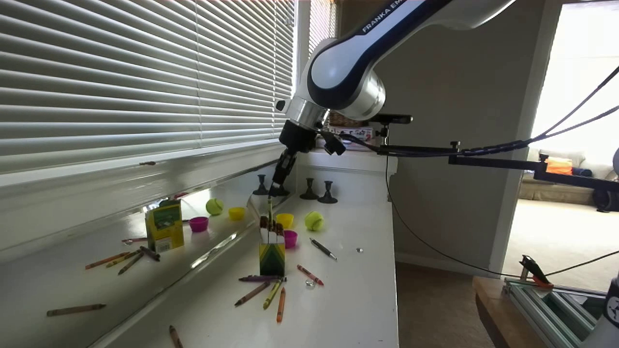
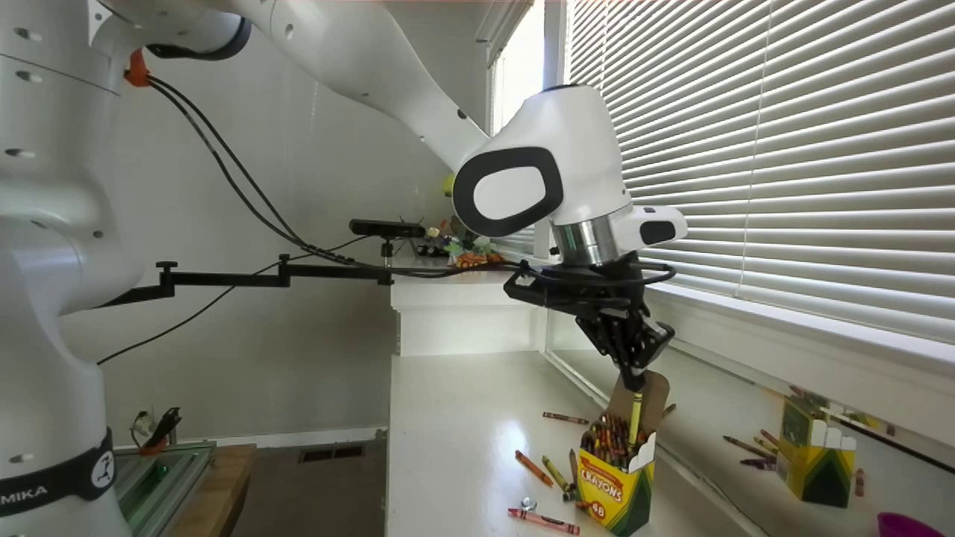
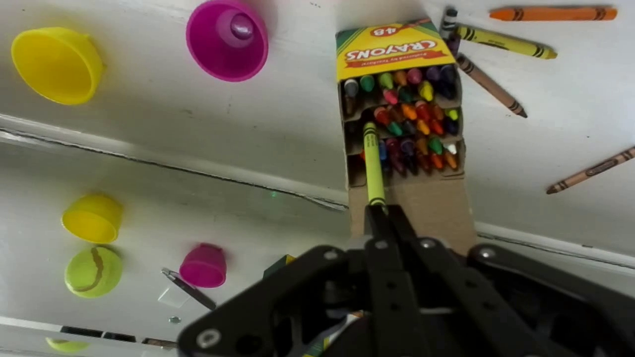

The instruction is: Put the green crayon in the box

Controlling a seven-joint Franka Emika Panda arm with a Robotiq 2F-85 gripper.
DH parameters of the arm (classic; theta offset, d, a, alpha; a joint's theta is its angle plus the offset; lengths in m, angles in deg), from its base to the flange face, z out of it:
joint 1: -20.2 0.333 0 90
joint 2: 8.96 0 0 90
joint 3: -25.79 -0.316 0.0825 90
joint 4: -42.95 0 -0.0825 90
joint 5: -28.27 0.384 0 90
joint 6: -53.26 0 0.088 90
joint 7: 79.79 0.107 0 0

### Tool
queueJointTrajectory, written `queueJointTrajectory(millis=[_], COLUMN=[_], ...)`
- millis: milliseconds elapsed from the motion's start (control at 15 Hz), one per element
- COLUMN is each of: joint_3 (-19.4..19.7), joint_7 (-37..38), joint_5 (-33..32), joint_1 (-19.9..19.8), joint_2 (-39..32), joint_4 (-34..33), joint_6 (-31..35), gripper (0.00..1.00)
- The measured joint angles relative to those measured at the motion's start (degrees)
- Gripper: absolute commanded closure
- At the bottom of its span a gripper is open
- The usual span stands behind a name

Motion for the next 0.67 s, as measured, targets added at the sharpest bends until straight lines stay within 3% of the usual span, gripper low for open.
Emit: queueJointTrajectory(millis=[667], joint_3=[-0.5], joint_7=[0.0], joint_5=[-0.1], joint_1=[-1.0], joint_2=[-3.4], joint_4=[0.0], joint_6=[1.0], gripper=[0.99])
